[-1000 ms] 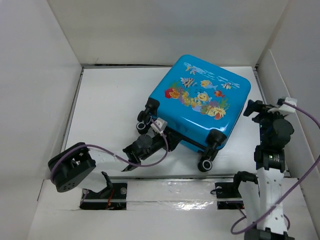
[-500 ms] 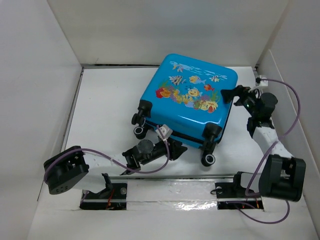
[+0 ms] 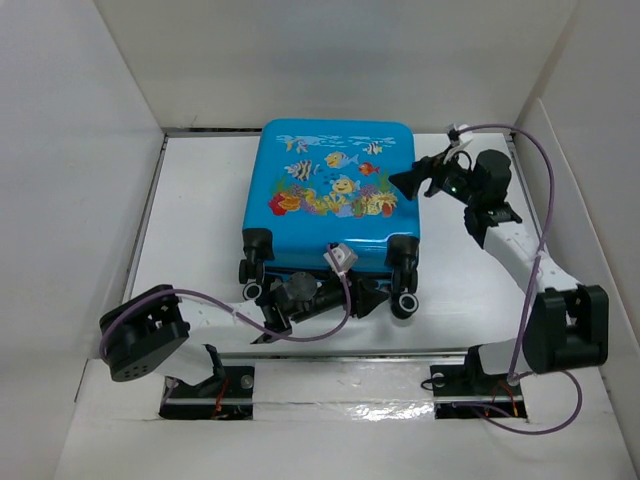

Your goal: Pack the luggage

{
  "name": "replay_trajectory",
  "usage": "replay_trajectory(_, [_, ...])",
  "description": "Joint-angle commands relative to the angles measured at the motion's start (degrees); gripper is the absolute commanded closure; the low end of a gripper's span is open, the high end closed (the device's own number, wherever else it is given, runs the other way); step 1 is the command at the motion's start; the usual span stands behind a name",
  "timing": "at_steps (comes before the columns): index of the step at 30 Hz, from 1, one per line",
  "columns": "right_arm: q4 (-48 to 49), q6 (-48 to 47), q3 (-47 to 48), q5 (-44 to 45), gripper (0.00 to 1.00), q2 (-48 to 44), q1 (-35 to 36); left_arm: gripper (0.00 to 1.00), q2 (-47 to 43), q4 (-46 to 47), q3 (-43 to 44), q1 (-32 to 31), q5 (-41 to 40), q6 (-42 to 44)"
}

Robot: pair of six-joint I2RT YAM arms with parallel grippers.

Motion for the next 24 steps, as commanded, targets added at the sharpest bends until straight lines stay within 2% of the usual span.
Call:
replay_trajectory(1, [-1.3, -3.2, -2.0, -3.3, 0.00, -10.0, 2.5, 0.58, 1.4, 1.0, 3.4, -0.3, 2.5, 0.4])
replay_trajectory(2, [-2.1, -3.7, -4.0, -1.5, 0.00, -13.3, 2.0, 0.58, 1.7, 1.1, 3.5, -0.3, 2.7, 0.4])
replay_trajectory(3, [-3.9, -4.1, -6.2, 3.8, 0.00, -20.5, 2.0, 0.57, 1.8, 1.2, 3.7, -0.3, 2.4, 0.3])
replay_trajectory(5, [-6.4, -4.8, -14.1, 10.0, 0.09, -28.6, 2.0, 0.57, 2.7, 1.1, 4.4, -0.3, 2.4, 0.3])
replay_trajectory(6, [-9.2, -4.7, -16.9, 16.7, 0.22, -36.8, 2.0, 0.57, 3.2, 0.9, 5.7, -0.3, 2.6, 0.3])
replay_trajectory(7, [-10.8, -4.1, -22.8, 20.2, 0.65, -40.8, 2.0, 0.57, 3.6, 0.3, 6.4, -0.3, 2.8, 0.5])
replay_trajectory(8, [-12.2, -3.3, -25.8, 23.1, 0.83, -44.7, 2.0, 0.57, 4.6, 0.1, 7.2, -0.3, 3.2, 0.9])
replay_trajectory(9, [-15.7, -3.2, -28.5, 27.3, 0.95, -48.6, 1.4, 0.57, 5.1, 0.0, 8.5, -0.3, 3.3, 0.9])
replay_trajectory(10, [-18.4, -2.3, -30.8, 28.8, 1.00, -55.4, 1.4, 0.57, 5.5, -0.2, 9.2, -0.3, 3.4, 0.9])
replay_trajectory(13, [-25.3, -1.0, -40.8, 26.8, 1.00, -64.2, 0.0, 0.57, 6.7, -0.2, 11.4, -0.8, 2.5, 0.4])
replay_trajectory(15, [-26.8, 0.3, -43.5, 26.6, 1.00, -66.1, -0.6, 0.57, 6.9, -0.1, 12.1, -0.8, 1.8, 0.3])
replay_trajectory(18, [-24.2, 2.0, -48.4, 22.4, 1.00, -67.4, -0.6, 0.57, 7.1, 0.4, 13.4, -0.8, 1.0, -0.3])
replay_trajectory(21, [-21.9, 3.0, -50.7, 19.4, 0.82, -66.4, -0.6, 0.57, 7.6, 1.1, 14.2, -0.8, 0.5, -0.6])
replay_trajectory(22, [-21.0, 2.1, -51.0, 18.5, 0.69, -66.2, -0.6, 0.57, 7.7, 1.3, 14.4, -0.8, 0.5, -1.0])
replay_trajectory(24, [-17.6, 1.2, -51.8, 17.5, 0.61, -65.6, -0.6, 0.57, 8.4, 1.7, 15.0, -0.8, 1.0, -1.1])
